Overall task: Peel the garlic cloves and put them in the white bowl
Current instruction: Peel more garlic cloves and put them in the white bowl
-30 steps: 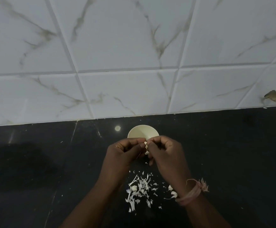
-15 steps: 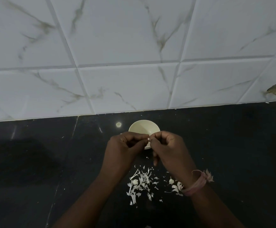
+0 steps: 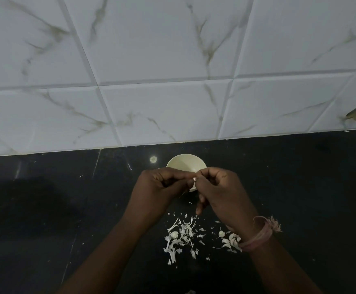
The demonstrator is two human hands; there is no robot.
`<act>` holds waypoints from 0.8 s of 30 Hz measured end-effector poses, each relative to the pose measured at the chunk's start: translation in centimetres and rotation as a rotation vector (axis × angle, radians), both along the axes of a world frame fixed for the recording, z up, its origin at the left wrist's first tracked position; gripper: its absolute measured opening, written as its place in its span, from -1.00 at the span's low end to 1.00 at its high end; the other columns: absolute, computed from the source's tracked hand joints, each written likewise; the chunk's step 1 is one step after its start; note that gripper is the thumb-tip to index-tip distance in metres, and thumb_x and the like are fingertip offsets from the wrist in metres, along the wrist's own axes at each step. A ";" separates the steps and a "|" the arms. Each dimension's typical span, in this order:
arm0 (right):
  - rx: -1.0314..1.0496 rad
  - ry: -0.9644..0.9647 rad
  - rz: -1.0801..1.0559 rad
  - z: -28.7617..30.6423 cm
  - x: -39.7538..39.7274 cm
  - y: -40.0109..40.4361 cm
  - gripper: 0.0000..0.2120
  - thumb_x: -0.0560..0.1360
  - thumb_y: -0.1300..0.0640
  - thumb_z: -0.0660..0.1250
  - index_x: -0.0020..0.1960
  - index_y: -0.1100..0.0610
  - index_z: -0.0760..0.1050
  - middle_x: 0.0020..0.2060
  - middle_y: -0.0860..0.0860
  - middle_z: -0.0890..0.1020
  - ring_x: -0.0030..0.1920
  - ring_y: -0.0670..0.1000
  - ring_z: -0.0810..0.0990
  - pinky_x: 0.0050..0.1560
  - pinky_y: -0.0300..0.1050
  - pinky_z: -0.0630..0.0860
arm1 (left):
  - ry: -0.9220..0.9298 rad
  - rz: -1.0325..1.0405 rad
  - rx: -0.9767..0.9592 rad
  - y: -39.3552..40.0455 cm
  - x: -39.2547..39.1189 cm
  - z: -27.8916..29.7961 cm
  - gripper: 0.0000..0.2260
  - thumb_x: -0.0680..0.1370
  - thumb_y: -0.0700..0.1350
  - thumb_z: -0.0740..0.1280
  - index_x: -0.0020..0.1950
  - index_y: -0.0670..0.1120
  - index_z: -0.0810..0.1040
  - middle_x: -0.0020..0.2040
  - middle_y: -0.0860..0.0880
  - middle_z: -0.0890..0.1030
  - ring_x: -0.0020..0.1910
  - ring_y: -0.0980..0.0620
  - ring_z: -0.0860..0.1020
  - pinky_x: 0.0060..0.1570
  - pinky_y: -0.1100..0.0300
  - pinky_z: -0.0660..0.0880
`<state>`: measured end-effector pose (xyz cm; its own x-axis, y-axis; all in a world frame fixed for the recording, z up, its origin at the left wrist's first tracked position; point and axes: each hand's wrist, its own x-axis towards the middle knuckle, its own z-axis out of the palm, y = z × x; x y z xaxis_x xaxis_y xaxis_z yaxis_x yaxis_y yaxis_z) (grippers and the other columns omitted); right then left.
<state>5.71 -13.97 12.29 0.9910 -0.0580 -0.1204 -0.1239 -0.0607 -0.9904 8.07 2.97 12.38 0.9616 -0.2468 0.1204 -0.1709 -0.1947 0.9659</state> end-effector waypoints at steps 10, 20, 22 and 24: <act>0.027 0.050 -0.074 -0.3 -0.3 1.0 -0.81 0.61 0.20 0.32 -0.12 0.30 0.59 -0.57 -0.07 0.48 -0.62 -0.02 0.33 -0.52 -0.14 0.30 | 0.247 0.097 -0.295 -1.3 -1.2 -2.7 -0.79 0.56 -0.32 0.42 0.11 -0.09 0.72 -0.07 -0.12 0.75 -0.06 -0.06 0.72 0.04 0.02 0.67; 0.068 0.083 -0.118 -1.4 -0.8 1.4 -0.80 0.60 0.19 0.29 -0.08 0.30 0.58 -0.55 -0.02 0.47 -0.61 0.00 0.35 -0.51 -0.15 0.30 | 0.583 0.135 -0.792 -2.1 -1.6 -3.8 -0.73 0.45 -0.29 0.39 0.14 -0.25 0.62 0.04 -0.24 0.71 -0.07 -0.06 0.70 0.02 0.15 0.66; 0.112 0.098 -0.122 -1.8 -1.0 1.5 -0.80 0.61 0.20 0.29 -0.10 0.31 0.58 -0.53 0.02 0.45 -0.60 0.01 0.34 -0.51 -0.14 0.30 | 0.630 0.142 -0.850 -2.2 -1.6 -4.0 -0.72 0.45 -0.29 0.39 0.15 -0.24 0.61 0.05 -0.23 0.70 -0.08 -0.03 0.70 -0.02 0.18 0.66; 0.148 0.116 -0.124 -2.2 -1.3 1.6 -0.79 0.62 0.19 0.28 -0.12 0.29 0.58 -0.50 0.07 0.42 -0.58 0.01 0.34 -0.52 -0.15 0.32 | 0.679 0.164 -0.901 -2.3 -1.7 -4.1 -0.72 0.45 -0.30 0.38 0.16 -0.24 0.61 0.03 -0.21 0.71 -0.12 -0.01 0.70 -0.06 0.21 0.67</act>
<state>4.43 -12.34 10.05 0.9565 -0.1512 -0.2496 -0.2352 0.1073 -0.9660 6.35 0.63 8.28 0.9083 -0.1998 -0.3676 0.4044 0.6448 0.6486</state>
